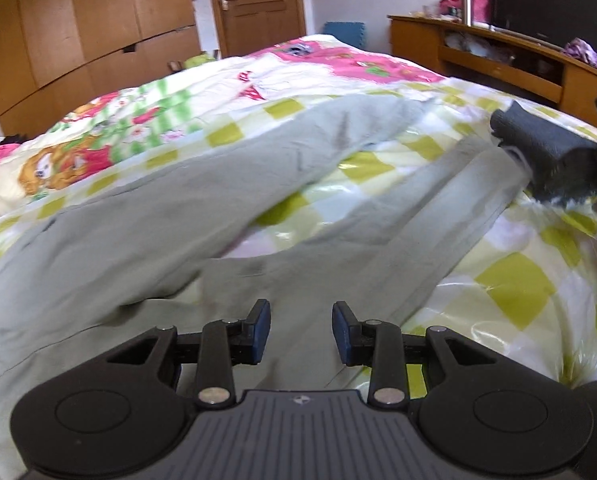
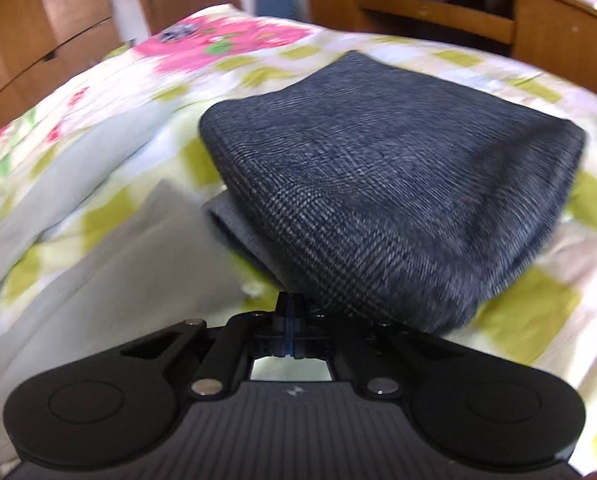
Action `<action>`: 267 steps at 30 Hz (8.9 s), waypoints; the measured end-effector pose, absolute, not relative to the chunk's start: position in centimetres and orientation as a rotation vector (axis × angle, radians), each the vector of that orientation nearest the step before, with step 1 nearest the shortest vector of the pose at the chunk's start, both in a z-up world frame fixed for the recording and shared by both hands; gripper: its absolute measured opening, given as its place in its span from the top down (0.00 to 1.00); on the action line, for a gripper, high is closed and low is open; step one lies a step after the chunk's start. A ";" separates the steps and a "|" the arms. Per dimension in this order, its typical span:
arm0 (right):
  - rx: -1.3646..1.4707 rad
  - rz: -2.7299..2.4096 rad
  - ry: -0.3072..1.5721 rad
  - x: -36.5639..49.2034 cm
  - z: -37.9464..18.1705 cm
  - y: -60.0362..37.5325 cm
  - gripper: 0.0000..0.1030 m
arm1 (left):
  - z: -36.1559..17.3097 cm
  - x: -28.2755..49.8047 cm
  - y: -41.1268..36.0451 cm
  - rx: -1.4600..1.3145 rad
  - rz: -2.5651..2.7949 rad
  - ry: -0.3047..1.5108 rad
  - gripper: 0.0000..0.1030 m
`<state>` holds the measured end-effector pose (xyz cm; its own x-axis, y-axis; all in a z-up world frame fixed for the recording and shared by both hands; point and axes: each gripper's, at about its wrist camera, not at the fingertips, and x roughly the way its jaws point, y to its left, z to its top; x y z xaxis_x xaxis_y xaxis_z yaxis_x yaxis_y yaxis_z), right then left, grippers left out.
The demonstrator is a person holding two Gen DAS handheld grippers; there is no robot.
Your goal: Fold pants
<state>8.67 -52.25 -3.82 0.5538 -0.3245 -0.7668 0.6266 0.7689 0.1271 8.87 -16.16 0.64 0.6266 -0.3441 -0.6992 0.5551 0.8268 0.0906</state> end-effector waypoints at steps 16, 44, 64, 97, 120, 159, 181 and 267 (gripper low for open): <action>0.771 -0.458 0.673 8.9 -4.7 -52.0 0.81 | -0.9 8.0 -13.4 0.280 -0.475 0.775 0.53; 0.302 -0.429 0.737 2.4 3.3 -42.3 0.61 | -2.2 7.6 -0.5 0.322 -0.234 0.762 0.43; -0.247 0.361 0.892 25.1 2.1 -20.2 0.40 | 1.1 16.0 11.5 0.378 -0.197 0.684 0.30; -0.502 0.600 1.140 44.1 -4.7 -12.2 0.98 | -1.1 38.7 15.5 0.328 -0.453 1.015 0.63; -0.323 0.671 0.987 12.7 5.8 -13.8 0.98 | 7.0 8.1 17.0 0.362 -0.434 0.768 0.68; 0.070 -0.058 0.941 29.5 -2.0 -23.4 0.45 | 1.9 2.9 2.3 0.233 -0.591 0.699 0.49; 0.803 -0.263 0.553 6.2 0.5 -48.1 0.95 | -0.4 2.0 -10.8 0.364 -0.794 0.749 0.48; 1.204 -0.338 0.469 -4.9 -6.7 -56.3 0.75 | -2.4 2.1 -19.3 0.579 -0.823 0.762 0.39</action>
